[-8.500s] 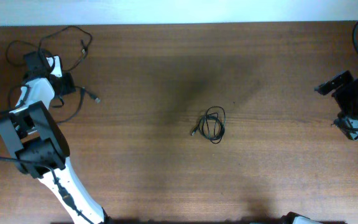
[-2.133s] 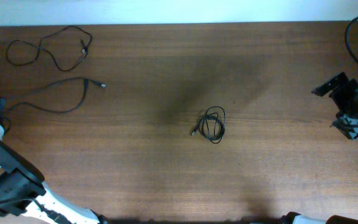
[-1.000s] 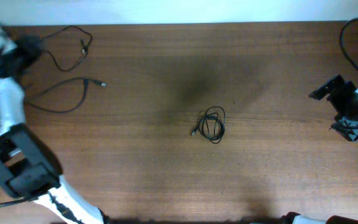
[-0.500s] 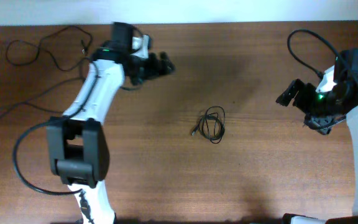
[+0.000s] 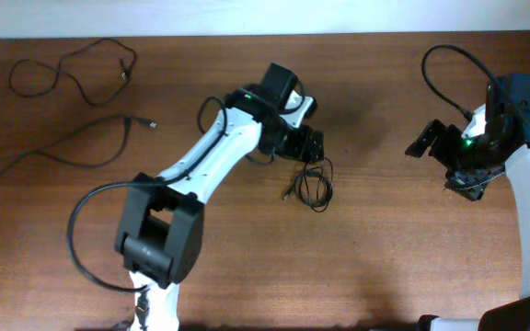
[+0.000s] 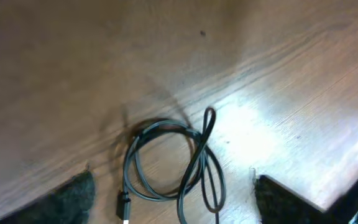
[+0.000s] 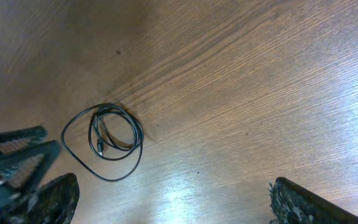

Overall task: Untangle cables
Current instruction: 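Move the left gripper to the central coiled bundle and grasp a cable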

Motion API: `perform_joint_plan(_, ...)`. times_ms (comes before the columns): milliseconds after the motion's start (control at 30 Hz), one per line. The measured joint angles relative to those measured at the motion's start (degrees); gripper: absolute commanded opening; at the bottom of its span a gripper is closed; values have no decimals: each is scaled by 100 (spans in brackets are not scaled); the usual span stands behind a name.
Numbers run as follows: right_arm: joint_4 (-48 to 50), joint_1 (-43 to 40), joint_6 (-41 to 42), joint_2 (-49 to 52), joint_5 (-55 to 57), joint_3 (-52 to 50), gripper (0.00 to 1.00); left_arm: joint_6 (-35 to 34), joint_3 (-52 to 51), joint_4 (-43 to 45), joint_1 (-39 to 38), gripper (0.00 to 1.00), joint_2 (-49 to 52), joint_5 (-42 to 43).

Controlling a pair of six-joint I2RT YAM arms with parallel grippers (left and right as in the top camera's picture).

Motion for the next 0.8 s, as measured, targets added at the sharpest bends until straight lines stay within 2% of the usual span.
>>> perform_joint_plan(200, -22, 0, 0, 0, 0, -2, 99, -2, -11, -310, -87, 53, 306, -87)
perform_joint_plan(267, -22, 0, 0, 0, 0, -2, 99, 0, -11, -315, -81, 45, 306, -96)
perform_joint_plan(300, -22, 0, 0, 0, 0, -2, 99, 13, -11, -319, -81, 38, 306, -111)
perform_joint_plan(400, -26, 0, 2, 0, 0, -2, 99, 2, -11, -319, -81, 0, 306, -116)
perform_joint_plan(533, -66, 0, 0, 0, 0, -4, 98, 26, -11, -321, -81, 0, 306, 92)
perform_joint_plan(700, -83, 0, 2, 0, -142, -31, 98, 516, 94, -341, -76, 0, 304, 1180)
perform_joint_plan(733, -83, 0, 2, 0, -212, -68, 98, 581, 293, -343, -76, 0, 295, 1648)
perform_joint_plan(800, -85, 0, -31, 0, -389, -155, 99, 643, 487, -341, -76, 0, 243, 2028)
